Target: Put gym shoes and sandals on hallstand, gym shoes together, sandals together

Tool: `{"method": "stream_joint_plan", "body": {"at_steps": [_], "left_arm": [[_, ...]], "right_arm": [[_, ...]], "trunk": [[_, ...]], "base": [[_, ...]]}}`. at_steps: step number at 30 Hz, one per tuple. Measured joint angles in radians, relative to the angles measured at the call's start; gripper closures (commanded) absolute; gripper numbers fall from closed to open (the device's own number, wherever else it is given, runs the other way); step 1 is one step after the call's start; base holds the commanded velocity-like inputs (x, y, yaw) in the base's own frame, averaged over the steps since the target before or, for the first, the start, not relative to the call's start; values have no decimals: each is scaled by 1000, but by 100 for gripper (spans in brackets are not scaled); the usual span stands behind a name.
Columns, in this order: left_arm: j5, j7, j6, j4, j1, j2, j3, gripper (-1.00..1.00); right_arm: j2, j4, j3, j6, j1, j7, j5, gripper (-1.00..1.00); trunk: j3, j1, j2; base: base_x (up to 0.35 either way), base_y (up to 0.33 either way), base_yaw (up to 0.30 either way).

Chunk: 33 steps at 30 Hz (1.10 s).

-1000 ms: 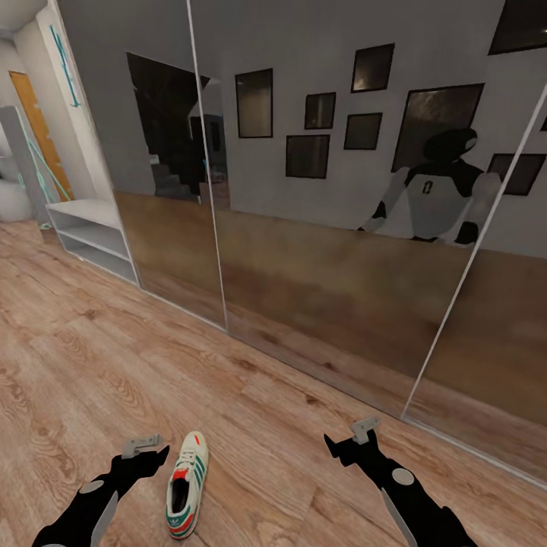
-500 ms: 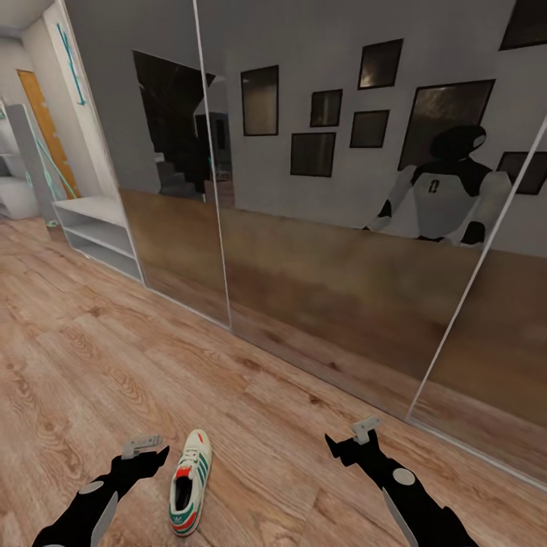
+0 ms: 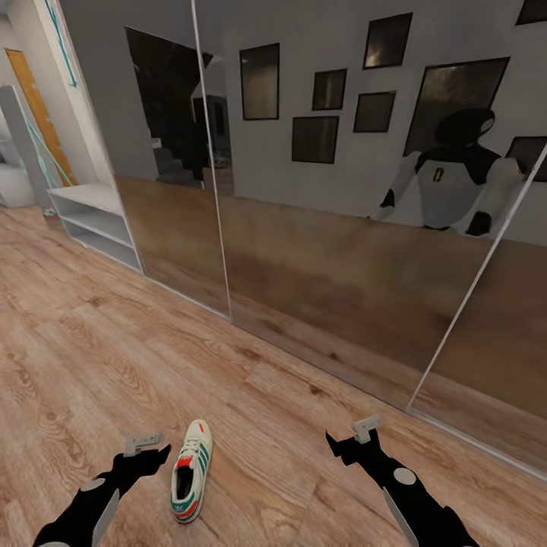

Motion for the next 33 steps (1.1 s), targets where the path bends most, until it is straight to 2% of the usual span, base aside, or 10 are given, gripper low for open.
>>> {"method": "stream_joint_plan", "body": {"at_steps": [2,6,9,10,13,19,23,28,33], "left_arm": [[0,-1,1,-2,-4,-1,-8,-100],[0,0,21,-7,-13,-2,-62,-100],[-1,2,60,-20,-31,-1,-108,-100],[0,3,121,-42,-57,0,-149,-100],[0,2,209,-70,-95,-2,-190,-100],[7,-3,296,-102,-128,-7,-214,-100],[13,-5,301,-106,-127,-8,-212,-100],[32,-6,277,-103,-123,-12,-207,-100],[74,-7,205,-85,-121,-14,-207,-100]], "right_arm": [[0,0,0,0,0,0,0,-100],[0,0,-1,0,0,0,0,-100],[1,0,0,0,0,0,0,-100],[1,0,0,0,0,0,0,-100],[1,0,0,0,0,0,0,-100],[1,-1,-1,0,0,0,-1,-100],[1,-2,-1,0,0,0,-1,-100],[1,-3,-1,0,0,0,-1,-100],[1,-3,-1,0,0,0,-1,-100]], "trunk": [[-10,1,0],[-31,3,-1],[-47,4,-2],[-53,4,-2],[-69,6,-3],[-102,9,-4],[-124,10,-5],[-151,13,-7],[-178,15,-8]], "base": [[0,0,0],[0,0,0],[0,0,0],[0,0,0],[0,0,0],[0,0,0],[0,0,0],[0,0,0],[0,0,0]]}}
